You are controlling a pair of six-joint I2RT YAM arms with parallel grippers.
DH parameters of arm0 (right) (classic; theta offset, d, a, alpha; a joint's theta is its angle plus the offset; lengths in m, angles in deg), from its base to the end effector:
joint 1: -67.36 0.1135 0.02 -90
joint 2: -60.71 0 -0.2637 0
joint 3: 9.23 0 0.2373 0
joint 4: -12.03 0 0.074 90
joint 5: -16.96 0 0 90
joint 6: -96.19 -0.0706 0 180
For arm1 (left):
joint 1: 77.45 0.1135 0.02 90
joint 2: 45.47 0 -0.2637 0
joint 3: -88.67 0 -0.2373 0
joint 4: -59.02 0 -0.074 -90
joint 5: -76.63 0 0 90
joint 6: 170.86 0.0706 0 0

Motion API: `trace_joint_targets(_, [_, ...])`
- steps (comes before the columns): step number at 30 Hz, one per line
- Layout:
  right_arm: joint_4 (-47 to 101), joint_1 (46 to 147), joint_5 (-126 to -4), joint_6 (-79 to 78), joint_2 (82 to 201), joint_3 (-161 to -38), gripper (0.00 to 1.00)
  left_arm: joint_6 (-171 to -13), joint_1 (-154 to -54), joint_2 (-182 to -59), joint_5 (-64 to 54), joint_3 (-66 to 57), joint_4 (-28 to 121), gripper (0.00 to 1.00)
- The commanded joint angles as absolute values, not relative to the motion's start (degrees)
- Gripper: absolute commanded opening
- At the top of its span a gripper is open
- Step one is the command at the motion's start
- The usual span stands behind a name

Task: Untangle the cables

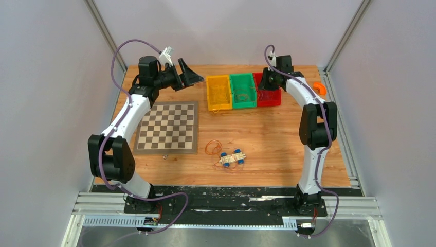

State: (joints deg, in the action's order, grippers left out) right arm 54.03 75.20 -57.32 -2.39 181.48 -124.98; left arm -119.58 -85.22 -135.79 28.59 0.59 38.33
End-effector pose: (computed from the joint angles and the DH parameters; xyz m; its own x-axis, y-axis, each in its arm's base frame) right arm 0.4809 0.0855 0.2155 -0.7635 0.0398 -0.6445 -0.2026 0.9329 0.2977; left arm 0.3684 -0.0979 0.3424 -0.7073 -0.3729 -0.6005 0.3642 0.5359 -0.7617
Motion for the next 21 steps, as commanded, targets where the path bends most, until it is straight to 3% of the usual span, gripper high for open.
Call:
trace_joint_targets(1, [54.1, 75.1, -52.5, -3.2, 182.2, -126.4, 0.14, -119.7, -84.9, -136.0, 29.5, 3.1, 40.5, 1.00])
trace_joint_targets(5, [54.4, 75.1, -51.2, -3.0, 183.2, -128.1, 0.00, -119.5, -84.9, -136.3, 29.8, 3.4, 40.6, 1.00])
trace_joint_targets(13, [54.3, 76.1, -48.4, -0.7, 187.2, -135.2, 0.00, -118.7, -84.9, -136.8, 29.7, 3.9, 39.8, 1.00])
trace_joint_targets(21, [54.1, 81.4, -55.8, 5.7, 194.5, -143.6, 0.00, -117.4, -84.9, -136.6, 28.9, 3.2, 38.3, 1.00])
